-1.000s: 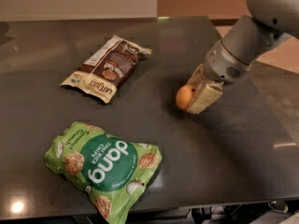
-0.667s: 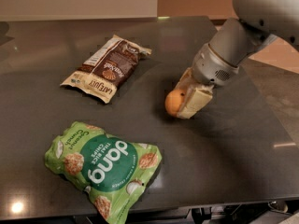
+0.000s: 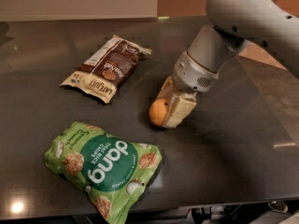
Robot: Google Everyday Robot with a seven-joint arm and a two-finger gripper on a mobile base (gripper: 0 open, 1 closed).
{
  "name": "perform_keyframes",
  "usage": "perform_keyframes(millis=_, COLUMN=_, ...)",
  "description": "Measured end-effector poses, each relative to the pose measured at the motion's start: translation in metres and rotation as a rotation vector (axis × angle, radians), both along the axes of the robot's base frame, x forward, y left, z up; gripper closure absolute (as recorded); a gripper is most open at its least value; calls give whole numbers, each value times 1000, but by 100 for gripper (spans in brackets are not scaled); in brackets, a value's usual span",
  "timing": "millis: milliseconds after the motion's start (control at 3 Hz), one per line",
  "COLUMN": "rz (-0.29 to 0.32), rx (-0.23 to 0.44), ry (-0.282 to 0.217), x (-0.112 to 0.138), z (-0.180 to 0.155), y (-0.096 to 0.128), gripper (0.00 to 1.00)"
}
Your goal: Move orange near green rice chip bag
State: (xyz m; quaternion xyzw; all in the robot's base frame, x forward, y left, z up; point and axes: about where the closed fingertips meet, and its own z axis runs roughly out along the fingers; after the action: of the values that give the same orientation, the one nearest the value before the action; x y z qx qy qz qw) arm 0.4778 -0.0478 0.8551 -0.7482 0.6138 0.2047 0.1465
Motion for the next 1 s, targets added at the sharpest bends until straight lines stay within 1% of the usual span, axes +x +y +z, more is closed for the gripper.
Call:
perform_keyframes(millis=333, rz=59, rx=-3, ry=5, x=-8, z=-3, y=12, gripper=85)
perform_keyframes(millis=667, rz=94, rx=-8, ry=14, x=-15, z=-5, y=18, gripper=64)
perform_keyframes(millis=1000, rz=124, rx=-11, ry=23, x=-25, z=-6, y=24, gripper=40)
